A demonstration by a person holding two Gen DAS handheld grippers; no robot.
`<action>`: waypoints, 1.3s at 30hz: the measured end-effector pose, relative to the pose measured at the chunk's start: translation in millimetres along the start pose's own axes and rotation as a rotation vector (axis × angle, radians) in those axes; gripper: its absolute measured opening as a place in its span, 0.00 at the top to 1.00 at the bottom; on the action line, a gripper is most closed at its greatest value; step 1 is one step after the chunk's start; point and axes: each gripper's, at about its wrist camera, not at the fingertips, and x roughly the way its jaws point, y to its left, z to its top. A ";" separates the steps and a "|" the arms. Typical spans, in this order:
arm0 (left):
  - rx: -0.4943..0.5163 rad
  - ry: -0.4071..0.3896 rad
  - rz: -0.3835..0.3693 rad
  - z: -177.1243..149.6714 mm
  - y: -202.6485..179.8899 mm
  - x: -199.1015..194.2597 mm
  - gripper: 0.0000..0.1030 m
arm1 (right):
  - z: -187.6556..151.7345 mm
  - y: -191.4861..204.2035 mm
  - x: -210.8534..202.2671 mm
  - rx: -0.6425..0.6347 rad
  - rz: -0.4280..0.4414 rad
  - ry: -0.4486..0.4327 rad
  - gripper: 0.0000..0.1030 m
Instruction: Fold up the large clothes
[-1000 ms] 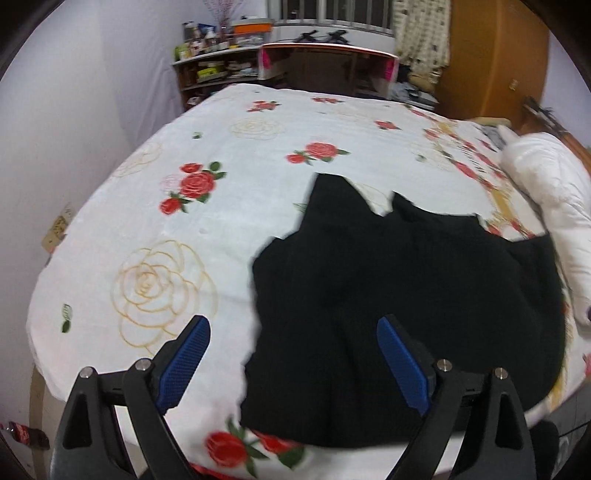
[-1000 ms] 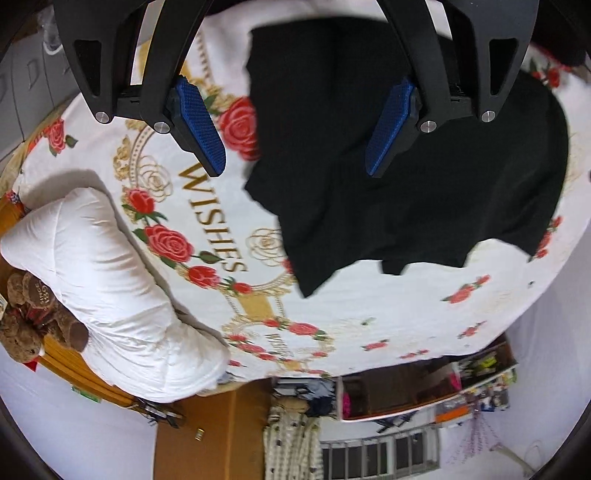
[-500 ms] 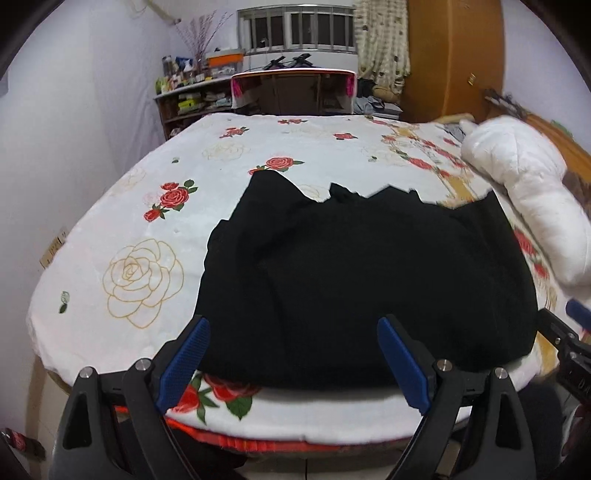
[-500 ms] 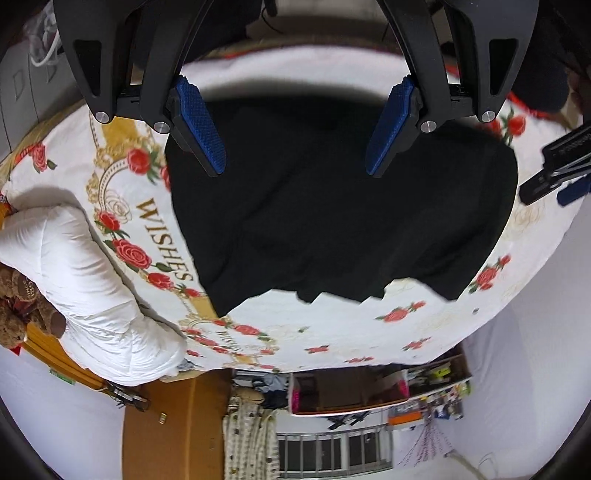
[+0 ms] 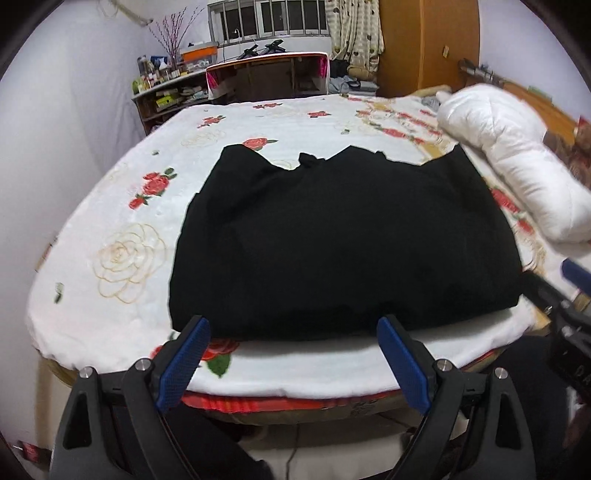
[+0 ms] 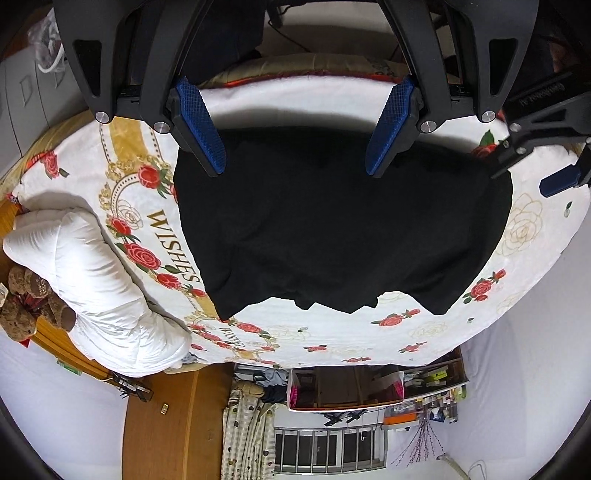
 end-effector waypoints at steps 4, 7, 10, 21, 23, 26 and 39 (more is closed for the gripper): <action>0.064 -0.009 0.102 -0.9 -12.2 -2.8 0.10 | -1.6 -3.9 0.1 0.011 -0.002 0.001 0.24; 0.049 -0.005 0.048 -1.7 -12.3 -3.5 0.10 | -2.3 -4.4 0.0 0.015 -0.002 0.002 0.24; 0.049 0.000 0.053 -2.3 -12.0 -3.6 0.10 | -2.5 -6.0 -0.4 0.022 -0.004 0.004 0.24; 0.043 -0.020 0.038 -2.5 -11.0 -10.5 0.10 | -5.5 -4.4 -0.2 0.028 0.002 0.015 0.24; 0.042 -0.018 0.035 -3.0 -10.7 -10.4 0.10 | -5.6 -4.6 0.0 0.028 0.002 0.013 0.24; 0.032 -0.010 0.026 -3.4 -9.6 -9.6 0.10 | -5.6 -4.6 0.1 0.027 0.002 0.015 0.24; 0.017 0.003 0.016 -3.0 -6.6 -7.1 0.10 | -7.8 -3.1 1.7 0.024 0.007 0.019 0.24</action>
